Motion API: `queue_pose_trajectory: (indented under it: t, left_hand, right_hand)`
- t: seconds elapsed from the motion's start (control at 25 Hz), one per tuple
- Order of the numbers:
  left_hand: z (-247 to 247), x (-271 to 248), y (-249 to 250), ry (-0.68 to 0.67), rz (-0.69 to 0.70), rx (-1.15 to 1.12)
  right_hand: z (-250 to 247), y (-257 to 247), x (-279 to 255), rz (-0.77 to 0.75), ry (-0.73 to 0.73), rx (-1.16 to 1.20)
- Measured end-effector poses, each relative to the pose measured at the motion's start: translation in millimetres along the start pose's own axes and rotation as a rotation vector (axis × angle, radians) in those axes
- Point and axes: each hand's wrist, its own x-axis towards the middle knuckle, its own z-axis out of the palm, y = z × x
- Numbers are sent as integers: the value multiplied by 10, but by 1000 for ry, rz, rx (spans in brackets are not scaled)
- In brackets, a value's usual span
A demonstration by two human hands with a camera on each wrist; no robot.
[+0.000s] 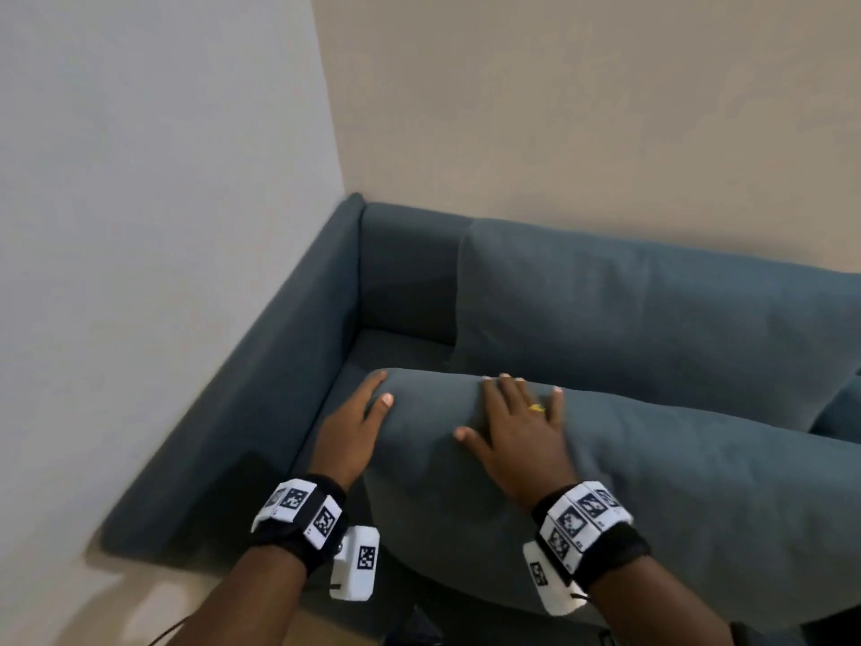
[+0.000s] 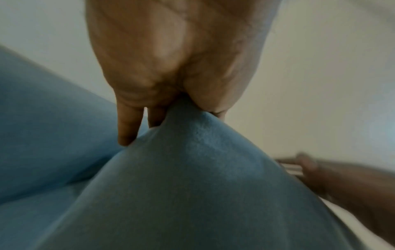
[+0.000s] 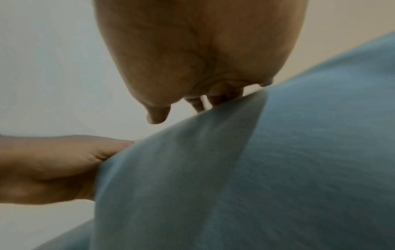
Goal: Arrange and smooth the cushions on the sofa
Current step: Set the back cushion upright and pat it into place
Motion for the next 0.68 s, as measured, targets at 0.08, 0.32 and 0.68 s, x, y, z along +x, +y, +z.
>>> queue_pose_trajectory:
  t: [0.08, 0.32, 0.68]
  left_hand:
    - [-41, 45, -37, -33, 29, 14]
    - [-134, 137, -100, -65, -14, -185]
    - [-12, 210, 290, 23, 101, 528]
  right_hand:
    - [-175, -430, 159, -141, 87, 43]
    - [26, -840, 283, -324, 17, -68]
    - [79, -337, 186, -151, -101, -37]
